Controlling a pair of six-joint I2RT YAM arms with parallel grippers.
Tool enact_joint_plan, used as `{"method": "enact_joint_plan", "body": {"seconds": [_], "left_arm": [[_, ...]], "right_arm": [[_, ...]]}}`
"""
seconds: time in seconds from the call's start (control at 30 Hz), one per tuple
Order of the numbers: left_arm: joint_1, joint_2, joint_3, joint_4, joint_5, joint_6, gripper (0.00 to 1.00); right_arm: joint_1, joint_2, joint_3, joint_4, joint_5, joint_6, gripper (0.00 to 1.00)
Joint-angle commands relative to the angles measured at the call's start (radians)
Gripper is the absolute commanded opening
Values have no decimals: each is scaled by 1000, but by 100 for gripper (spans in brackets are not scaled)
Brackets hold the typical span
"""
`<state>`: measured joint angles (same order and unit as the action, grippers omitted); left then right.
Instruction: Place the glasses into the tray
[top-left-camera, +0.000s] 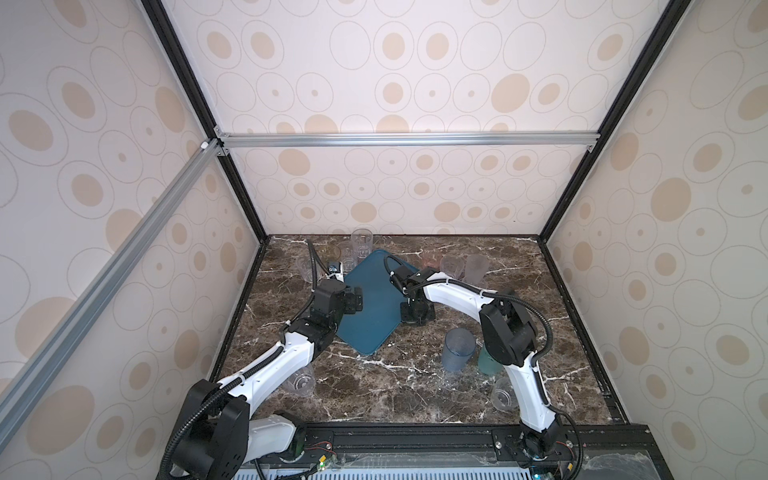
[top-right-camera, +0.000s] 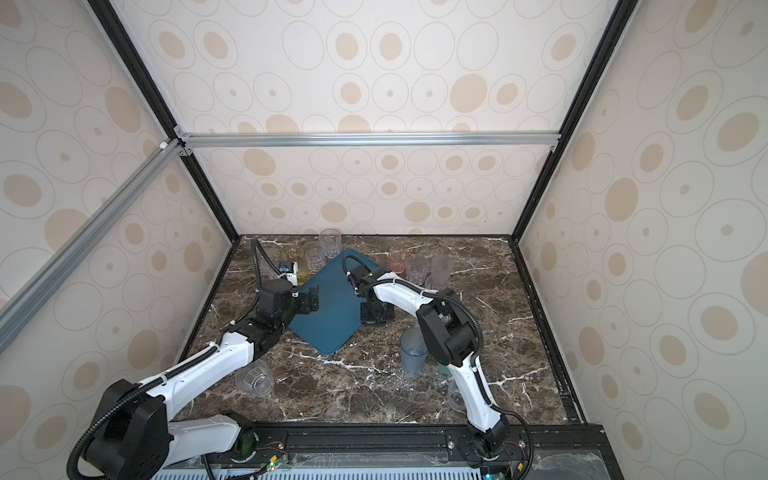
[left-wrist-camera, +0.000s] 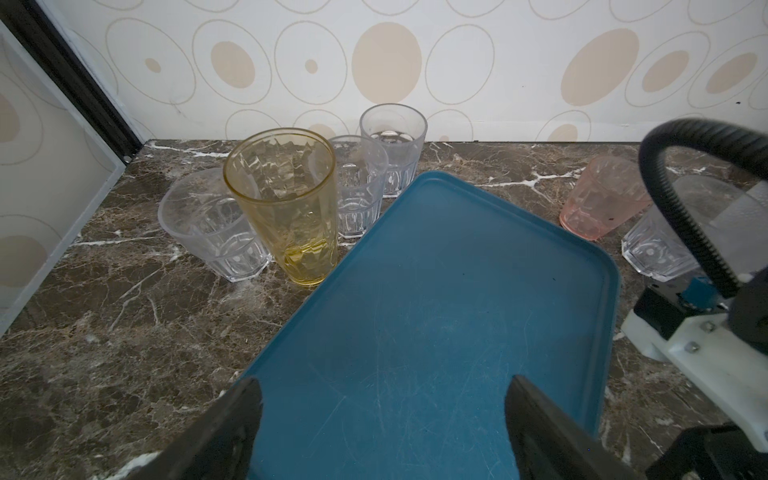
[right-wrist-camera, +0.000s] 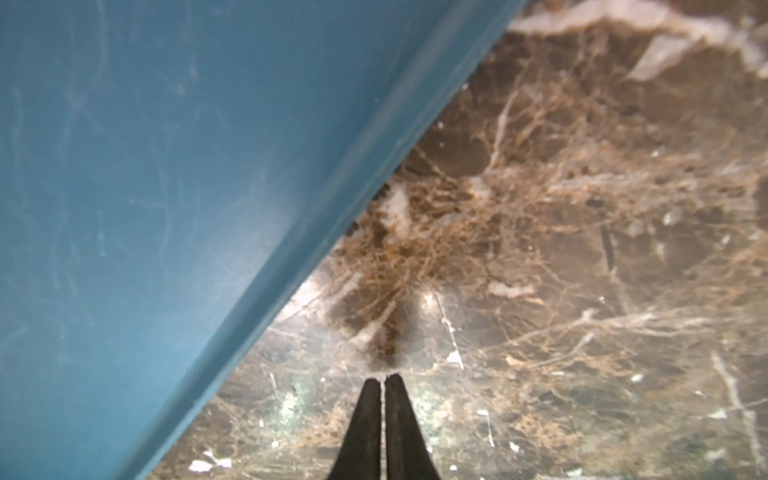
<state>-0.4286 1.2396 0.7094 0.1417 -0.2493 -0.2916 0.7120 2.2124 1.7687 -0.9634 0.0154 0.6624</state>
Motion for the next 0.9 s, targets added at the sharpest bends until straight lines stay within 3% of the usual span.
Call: {"method": "enact_joint_plan", "body": {"seconds": [0.0,0.17,0.4,0.57,0.87], "left_arm": [[-6,-14,42,-7,-25,15,91],[-6,7,44,-26,-22,-14,90],[-5,6,64,-25,-29,8,90],[-5,15,67,-24,-29,11,90],[-6,3,55,-19,-43,16,91]], "right_arm": [[-3,-32,-4,-20,-51,-10,14],[-8,-52,35,28,-77,74,36],[-8,12,55,117,-86,208,46],[-8,55,73,110,-54,198,44],[-10,78,59,-33,-11,-9,23]]}}
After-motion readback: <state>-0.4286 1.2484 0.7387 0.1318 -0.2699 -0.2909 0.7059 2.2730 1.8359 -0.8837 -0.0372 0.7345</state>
